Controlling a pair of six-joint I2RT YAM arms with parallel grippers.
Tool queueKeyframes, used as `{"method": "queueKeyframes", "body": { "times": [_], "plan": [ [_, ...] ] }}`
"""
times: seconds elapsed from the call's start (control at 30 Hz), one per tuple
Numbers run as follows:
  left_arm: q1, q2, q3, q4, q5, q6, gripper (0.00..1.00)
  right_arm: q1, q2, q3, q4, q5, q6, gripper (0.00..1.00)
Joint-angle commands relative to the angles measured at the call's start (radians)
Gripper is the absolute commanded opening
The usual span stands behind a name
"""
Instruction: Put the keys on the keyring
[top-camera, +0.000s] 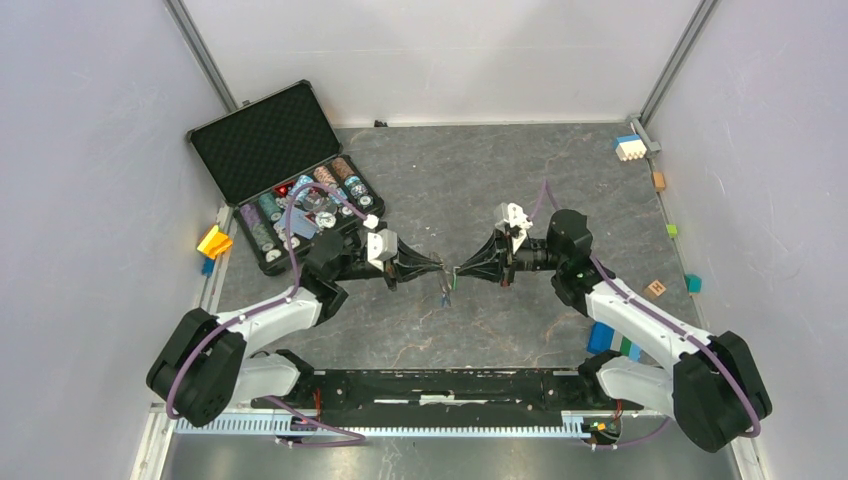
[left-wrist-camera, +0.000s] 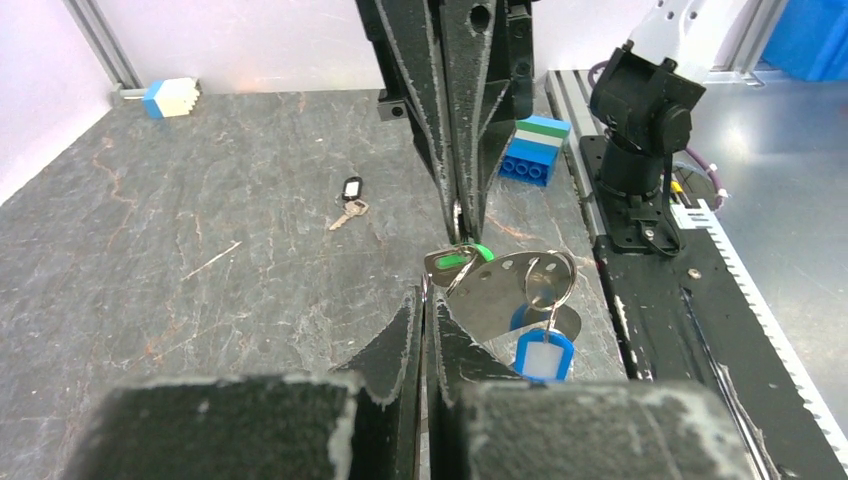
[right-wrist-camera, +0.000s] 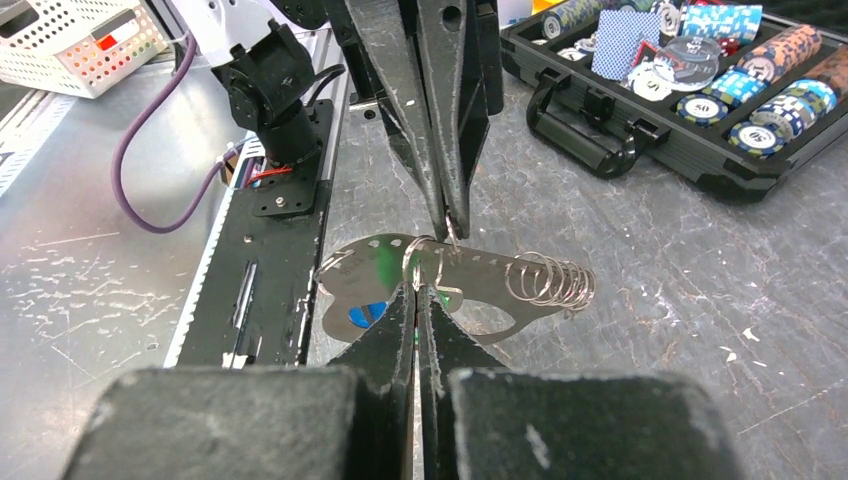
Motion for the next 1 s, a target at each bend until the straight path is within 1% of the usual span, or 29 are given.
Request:
{"method": "queueKeyframes", "body": {
  "times": [0.0,0.2,0.23,0.33,0.43,0.63,0.97],
  "plan": [
    [0.002,-0.007,-0.012,0.068,0.050,-0.005,0.02,-0.003,0.017,0.029,0.048,-0.002,0.018,0.00],
    [0.003,-0.013,-0.025,0.063,0.091,0.027,0.02,-0.003,0.008,0.030,0.020,-0.009,-0.010,0.00],
    [0.003,-0.013,-0.021,0.061,0.093,0.057,0.02,-0.004,0.004,0.032,0.000,-0.008,-0.030,0.00],
    [0.003,-0.012,-0.028,0.060,0.114,0.079,0.02,-0.004,-0.012,0.034,-0.058,0.004,-0.104,0.00],
    [0.003,-0.008,-0.025,0.060,0.115,0.080,0.02,0.000,-0.013,0.031,-0.058,-0.003,-0.105,0.00],
    [0.002,-0.003,-0.023,0.060,0.116,0.080,0.02,0.013,0.006,0.011,0.025,-0.021,-0.018,0.00],
    [0.002,-0.001,-0.025,0.062,0.097,0.077,0.02,0.042,0.021,0.004,0.035,-0.032,-0.008,0.00]
  ]
}}
